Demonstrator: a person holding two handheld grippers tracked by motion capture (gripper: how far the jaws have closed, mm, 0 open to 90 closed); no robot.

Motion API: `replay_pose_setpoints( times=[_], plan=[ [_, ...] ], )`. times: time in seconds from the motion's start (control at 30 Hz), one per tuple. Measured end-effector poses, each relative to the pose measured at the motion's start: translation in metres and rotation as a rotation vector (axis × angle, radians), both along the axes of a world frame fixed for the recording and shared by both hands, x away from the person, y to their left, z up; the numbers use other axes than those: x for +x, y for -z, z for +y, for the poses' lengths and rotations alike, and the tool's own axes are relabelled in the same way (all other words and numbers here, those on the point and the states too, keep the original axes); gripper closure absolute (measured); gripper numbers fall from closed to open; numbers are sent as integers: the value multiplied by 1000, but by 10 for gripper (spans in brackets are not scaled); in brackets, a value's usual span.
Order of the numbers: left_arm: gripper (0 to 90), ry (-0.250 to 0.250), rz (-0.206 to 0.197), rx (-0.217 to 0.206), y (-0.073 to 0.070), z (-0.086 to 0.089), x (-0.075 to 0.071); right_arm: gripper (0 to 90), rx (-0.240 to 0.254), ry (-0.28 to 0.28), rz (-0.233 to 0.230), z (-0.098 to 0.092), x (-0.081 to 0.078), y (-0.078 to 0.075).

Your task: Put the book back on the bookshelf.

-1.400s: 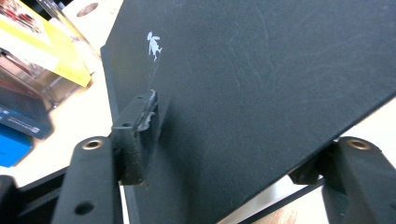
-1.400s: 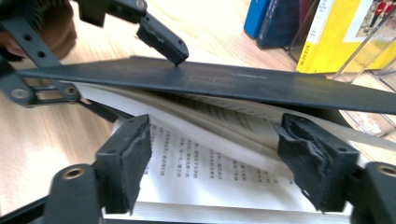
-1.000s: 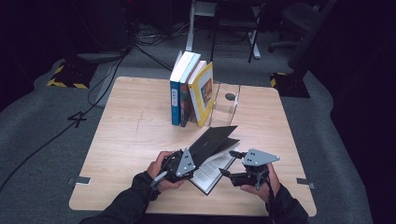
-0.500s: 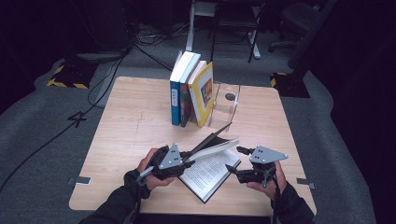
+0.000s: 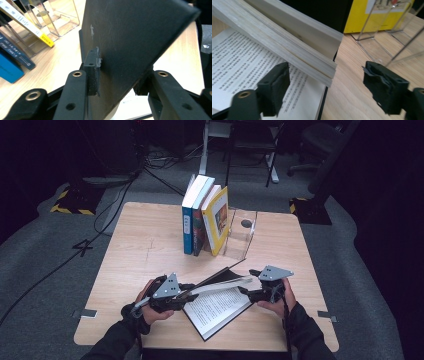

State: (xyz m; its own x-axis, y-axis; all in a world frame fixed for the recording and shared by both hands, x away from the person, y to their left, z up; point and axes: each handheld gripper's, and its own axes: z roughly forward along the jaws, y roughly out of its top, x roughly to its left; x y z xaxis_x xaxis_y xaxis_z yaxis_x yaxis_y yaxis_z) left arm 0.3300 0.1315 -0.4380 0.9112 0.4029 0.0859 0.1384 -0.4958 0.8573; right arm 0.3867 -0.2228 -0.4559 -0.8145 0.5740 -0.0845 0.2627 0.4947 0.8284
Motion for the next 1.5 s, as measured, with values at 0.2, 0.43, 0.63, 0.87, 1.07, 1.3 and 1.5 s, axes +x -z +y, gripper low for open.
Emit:
replay_pose_setpoints(
  times=[0.2, 0.43, 0.63, 0.87, 1.07, 1.3, 1.5],
  plan=[
    [615, -16, 15, -25, 5, 7, -2, 248, 50, -49, -48, 4, 10, -3],
    [493, -49, 12, -8, 13, 3, -6, 399, 65, -55, -102, 12, 7, -7],
    [430, -73, -18, 23, 17, -8, -7, 362, 62, -25, -113, 16, 10, -9],
    [636, -90, -70, 36, 10, -5, -9, 296, 94, -26, -100, 13, 15, -9],
    [626, 19, -23, 21, 5, 12, -13, 223, 143, -112, -57, 15, 17, -9],
    [625, 30, -3, 1, 5, 20, -11, 294, 150, -202, -51, 19, 17, -12],
    [637, 2, -30, 36, 4, 17, -10, 331, 128, -246, -54, 20, 13, -13]
  ],
)
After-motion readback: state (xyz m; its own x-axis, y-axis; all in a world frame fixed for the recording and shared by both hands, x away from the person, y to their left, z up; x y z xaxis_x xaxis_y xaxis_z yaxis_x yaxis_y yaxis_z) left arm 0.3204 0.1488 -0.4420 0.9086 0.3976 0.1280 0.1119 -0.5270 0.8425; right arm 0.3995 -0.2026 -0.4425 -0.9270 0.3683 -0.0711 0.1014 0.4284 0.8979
